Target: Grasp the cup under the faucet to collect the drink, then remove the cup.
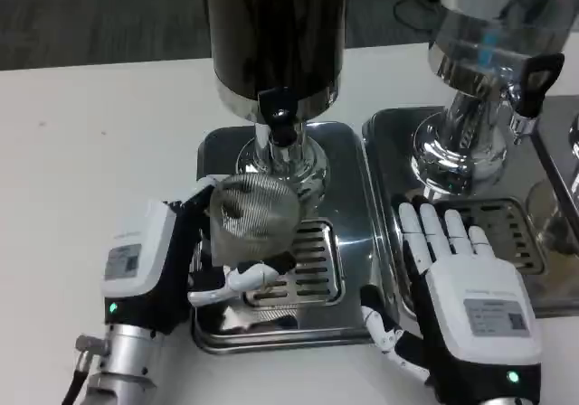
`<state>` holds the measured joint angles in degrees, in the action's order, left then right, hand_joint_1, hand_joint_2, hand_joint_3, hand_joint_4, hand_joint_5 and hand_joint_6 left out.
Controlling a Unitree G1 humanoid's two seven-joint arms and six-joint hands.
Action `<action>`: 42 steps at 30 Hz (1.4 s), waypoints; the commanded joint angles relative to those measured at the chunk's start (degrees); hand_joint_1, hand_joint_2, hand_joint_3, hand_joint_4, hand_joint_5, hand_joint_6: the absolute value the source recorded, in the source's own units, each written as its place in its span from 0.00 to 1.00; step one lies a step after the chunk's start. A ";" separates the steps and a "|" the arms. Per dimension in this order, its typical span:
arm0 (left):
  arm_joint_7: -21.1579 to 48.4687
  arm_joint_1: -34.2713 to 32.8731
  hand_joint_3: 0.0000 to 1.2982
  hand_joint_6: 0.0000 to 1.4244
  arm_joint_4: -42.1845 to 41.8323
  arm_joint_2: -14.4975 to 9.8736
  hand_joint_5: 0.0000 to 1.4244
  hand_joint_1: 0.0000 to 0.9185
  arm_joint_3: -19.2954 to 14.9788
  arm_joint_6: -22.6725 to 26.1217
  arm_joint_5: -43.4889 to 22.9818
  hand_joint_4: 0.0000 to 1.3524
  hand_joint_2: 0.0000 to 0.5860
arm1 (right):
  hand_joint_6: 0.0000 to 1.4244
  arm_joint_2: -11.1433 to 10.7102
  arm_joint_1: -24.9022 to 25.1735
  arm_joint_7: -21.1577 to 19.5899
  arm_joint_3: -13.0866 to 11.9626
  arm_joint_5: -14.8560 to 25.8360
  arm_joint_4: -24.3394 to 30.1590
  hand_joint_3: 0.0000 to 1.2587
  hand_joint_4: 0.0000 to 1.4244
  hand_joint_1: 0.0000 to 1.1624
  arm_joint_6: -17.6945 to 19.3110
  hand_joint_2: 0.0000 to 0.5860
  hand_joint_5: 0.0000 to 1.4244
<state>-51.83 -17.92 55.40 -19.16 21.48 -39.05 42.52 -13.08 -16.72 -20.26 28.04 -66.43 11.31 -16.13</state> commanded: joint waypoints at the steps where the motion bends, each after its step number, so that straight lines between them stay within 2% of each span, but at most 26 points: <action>1: -2.03 -2.57 0.39 0.65 3.59 1.73 0.58 0.79 1.93 0.87 1.50 0.50 0.10 | 0.03 -0.30 -0.91 -0.32 0.15 -0.99 0.90 0.00 0.00 0.30 0.10 0.71 0.00; 8: -1.03 -5.55 0.39 0.65 8.60 2.79 0.58 0.79 3.85 1.18 1.09 0.50 0.10 | 0.03 0.18 -0.79 0.22 -0.05 0.28 0.29 0.00 0.00 0.30 0.30 0.71 0.00; 13: -0.28 -6.76 0.38 0.60 10.43 3.11 0.55 0.73 5.20 2.01 0.92 0.47 0.09 | 0.03 0.36 -0.48 0.11 -0.14 0.15 -0.07 0.00 0.00 0.31 0.02 0.71 0.00; 16: 1.03 -6.50 0.31 0.50 10.90 3.20 0.49 0.41 5.81 1.72 0.57 0.39 0.09 | 0.03 0.35 -0.12 0.08 -0.12 0.62 -0.64 0.00 0.00 0.31 0.50 0.70 0.00; 18: 1.68 -6.08 0.26 0.44 10.74 3.09 0.45 0.25 6.16 1.48 0.52 0.37 0.08 | 0.03 0.37 0.14 0.15 -0.08 0.98 -1.01 0.00 0.00 0.31 0.77 0.70 0.00; 21: 1.74 -5.57 0.22 0.39 10.28 2.81 0.41 0.17 6.39 1.55 0.49 0.32 0.08 | 0.03 0.28 0.63 0.33 0.08 0.96 -1.36 0.00 0.00 0.31 1.02 0.70 0.00; 26: 1.47 -4.68 0.17 0.31 9.51 1.99 0.36 0.03 5.92 0.47 -0.37 0.27 0.01 | 0.03 0.27 0.88 0.46 0.18 1.15 -1.76 0.00 0.00 0.32 1.61 0.70 0.00; 36: -2.87 -0.21 0.14 0.24 2.03 -1.64 0.30 0.00 2.45 1.61 -0.98 0.19 0.00 | 0.03 0.43 0.50 -0.51 -1.06 1.17 -1.57 0.00 0.00 0.32 1.25 0.70 0.00; 40: -2.03 3.75 0.07 0.14 -3.27 -4.30 0.21 0.00 -0.36 2.10 -2.35 0.05 0.00 | 0.03 -0.21 1.12 -0.39 -0.84 -0.35 -2.14 0.00 0.00 0.32 1.17 0.68 0.00; 42: -2.07 5.80 0.02 0.08 -6.02 -6.16 0.15 0.00 -0.92 4.46 -0.94 0.00 0.00 | 0.02 -0.78 0.94 -4.23 -0.50 -1.76 -3.26 0.00 0.00 0.31 1.64 0.66 0.00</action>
<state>-53.75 -14.68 52.48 -22.80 21.27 -37.04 40.74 -13.15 -15.86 -20.50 27.37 -66.10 9.22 -14.96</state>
